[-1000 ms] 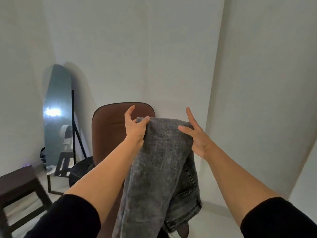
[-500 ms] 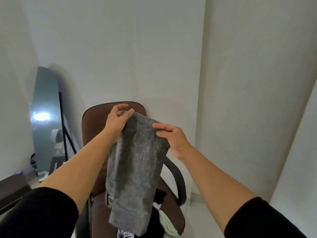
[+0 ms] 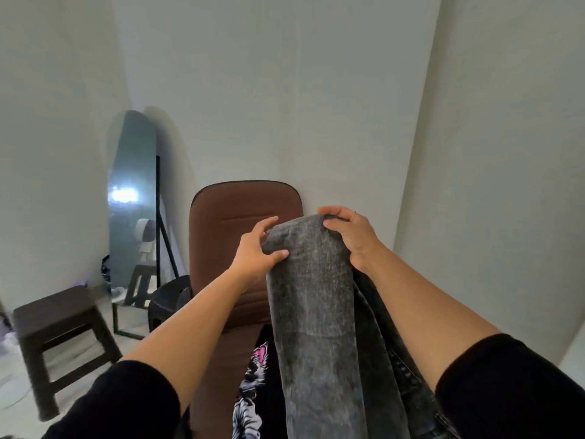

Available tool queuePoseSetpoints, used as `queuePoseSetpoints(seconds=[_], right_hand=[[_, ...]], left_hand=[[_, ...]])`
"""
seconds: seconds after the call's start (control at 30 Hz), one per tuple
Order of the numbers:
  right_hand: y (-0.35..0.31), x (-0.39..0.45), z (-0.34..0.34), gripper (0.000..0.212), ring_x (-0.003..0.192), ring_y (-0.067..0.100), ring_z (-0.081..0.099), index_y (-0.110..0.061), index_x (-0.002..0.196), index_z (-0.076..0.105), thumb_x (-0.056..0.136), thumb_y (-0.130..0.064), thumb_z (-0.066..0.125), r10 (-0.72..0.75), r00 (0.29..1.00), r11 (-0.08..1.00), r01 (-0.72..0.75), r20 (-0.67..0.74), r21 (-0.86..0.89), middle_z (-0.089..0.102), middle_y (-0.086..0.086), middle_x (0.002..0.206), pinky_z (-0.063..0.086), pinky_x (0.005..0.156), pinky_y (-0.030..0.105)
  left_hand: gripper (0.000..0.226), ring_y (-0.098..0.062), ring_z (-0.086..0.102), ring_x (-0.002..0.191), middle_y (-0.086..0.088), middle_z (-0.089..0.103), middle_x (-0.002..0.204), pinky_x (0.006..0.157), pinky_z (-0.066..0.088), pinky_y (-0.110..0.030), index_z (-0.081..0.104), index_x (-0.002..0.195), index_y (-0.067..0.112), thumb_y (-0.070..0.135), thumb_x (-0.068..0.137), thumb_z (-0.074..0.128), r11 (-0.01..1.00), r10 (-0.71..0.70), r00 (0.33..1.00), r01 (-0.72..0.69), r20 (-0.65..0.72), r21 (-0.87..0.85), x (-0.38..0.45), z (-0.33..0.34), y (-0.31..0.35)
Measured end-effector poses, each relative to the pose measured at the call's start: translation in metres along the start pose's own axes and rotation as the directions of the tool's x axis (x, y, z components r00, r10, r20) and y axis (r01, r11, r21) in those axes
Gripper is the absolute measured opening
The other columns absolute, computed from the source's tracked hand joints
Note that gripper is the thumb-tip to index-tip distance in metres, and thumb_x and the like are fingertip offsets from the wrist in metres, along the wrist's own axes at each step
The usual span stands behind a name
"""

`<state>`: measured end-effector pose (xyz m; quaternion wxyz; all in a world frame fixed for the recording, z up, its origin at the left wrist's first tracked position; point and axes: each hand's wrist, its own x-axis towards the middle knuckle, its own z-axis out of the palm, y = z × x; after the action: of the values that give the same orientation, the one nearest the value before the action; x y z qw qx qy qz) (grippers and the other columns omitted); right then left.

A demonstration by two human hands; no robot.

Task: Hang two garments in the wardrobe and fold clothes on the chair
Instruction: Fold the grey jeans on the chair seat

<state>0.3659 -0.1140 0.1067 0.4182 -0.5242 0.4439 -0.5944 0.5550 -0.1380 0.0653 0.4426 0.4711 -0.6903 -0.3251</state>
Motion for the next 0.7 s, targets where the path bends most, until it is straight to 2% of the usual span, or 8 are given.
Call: queuePoseSetpoints(seconds=[0.1,0.2,0.27,0.37,0.43,0.5,0.57,0.7], right_hand=[[-0.009,-0.002,-0.02,0.029,0.083,0.016,0.057,-0.023,0.088,0.067,0.085,0.004,0.057,0.006,1.0,1.0,-0.006,0.0,-0.003,0.062,0.001,0.089,0.049,0.071,0.024],[-0.012,-0.009,-0.034,0.034,0.093,0.025,0.057,-0.029,0.095,0.063,0.081,0.002,0.064,0.03,0.999,1.0,-0.03,0.021,-0.008,0.059,0.008,0.102,0.052,0.078,0.036],[-0.011,-0.016,-0.038,0.045,0.1,0.028,0.057,-0.033,0.106,0.058,0.079,0.002,0.067,0.018,0.999,1.0,-0.016,0.051,-0.027,0.054,0.006,0.116,0.053,0.084,0.04],[-0.012,-0.028,-0.036,0.072,0.114,0.024,0.053,-0.038,0.127,0.045,0.076,0.005,0.071,-0.031,0.99,0.988,0.05,0.136,-0.145,0.038,-0.009,0.13,0.049,0.097,0.038],[-0.014,-0.037,-0.029,0.08,0.119,0.022,0.048,-0.04,0.134,0.039,0.075,0.005,0.072,-0.033,0.988,0.972,0.067,0.153,-0.227,0.032,-0.009,0.138,0.046,0.101,0.039],[-0.016,-0.043,-0.02,0.082,0.121,0.025,0.047,-0.042,0.134,0.039,0.075,0.005,0.071,-0.015,0.99,0.974,0.046,0.141,-0.221,0.029,-0.005,0.145,0.045,0.103,0.042],[-0.018,-0.05,-0.008,0.082,0.12,0.028,0.047,-0.044,0.133,0.04,0.076,0.008,0.069,0.022,0.992,0.988,-0.003,0.124,-0.152,0.03,0.001,0.145,0.047,0.1,0.043],[-0.019,-0.063,0.015,0.077,0.09,0.023,0.06,-0.04,0.135,0.041,0.079,0.008,0.065,0.127,0.985,0.99,-0.119,0.118,-0.072,0.048,0.014,0.122,0.054,0.068,0.028]], left_hand=[[0.055,-0.019,0.046,0.123,0.002,0.049,0.127,0.105,0.041,-0.037,0.048,0.128,0.032,0.008,0.082,0.069,0.991,0.047,0.999,-0.048,-0.007,-0.124,0.002,0.007,0.012],[0.045,-0.016,0.049,0.117,0.007,0.052,0.119,0.103,0.044,-0.037,0.056,0.116,0.036,0.006,0.084,0.067,0.978,0.078,0.995,-0.087,-0.055,-0.192,0.006,0.013,0.02],[0.043,-0.015,0.05,0.116,0.006,0.053,0.122,0.101,0.045,-0.034,0.058,0.113,0.039,0.008,0.084,0.066,0.974,0.085,0.991,-0.105,-0.108,-0.2,0.007,0.015,0.024],[0.04,-0.012,0.053,0.111,0.006,0.054,0.123,0.094,0.046,-0.026,0.06,0.112,0.037,0.009,0.084,0.067,0.965,0.11,0.984,-0.141,-0.142,-0.223,0.002,0.012,0.028],[0.038,-0.012,0.053,0.109,0.006,0.055,0.121,0.091,0.046,-0.024,0.061,0.111,0.035,0.009,0.084,0.068,0.959,0.124,0.982,-0.156,-0.145,-0.236,-0.004,0.004,0.028],[0.032,-0.013,0.054,0.109,0.005,0.056,0.12,0.093,0.048,-0.028,0.063,0.105,0.037,0.015,0.083,0.07,0.954,0.115,0.985,-0.146,-0.132,-0.262,-0.01,-0.007,0.026],[0.022,-0.015,0.053,0.112,0.004,0.055,0.122,0.098,0.048,-0.034,0.063,0.098,0.039,0.023,0.084,0.069,0.957,0.106,0.989,-0.13,-0.105,-0.258,-0.016,-0.021,0.023],[0.013,-0.018,0.054,0.114,0.009,0.051,0.121,0.1,0.047,-0.034,0.067,0.093,0.032,0.02,0.088,0.064,0.972,0.131,0.99,-0.139,-0.058,-0.189,-0.03,-0.048,0.012]])
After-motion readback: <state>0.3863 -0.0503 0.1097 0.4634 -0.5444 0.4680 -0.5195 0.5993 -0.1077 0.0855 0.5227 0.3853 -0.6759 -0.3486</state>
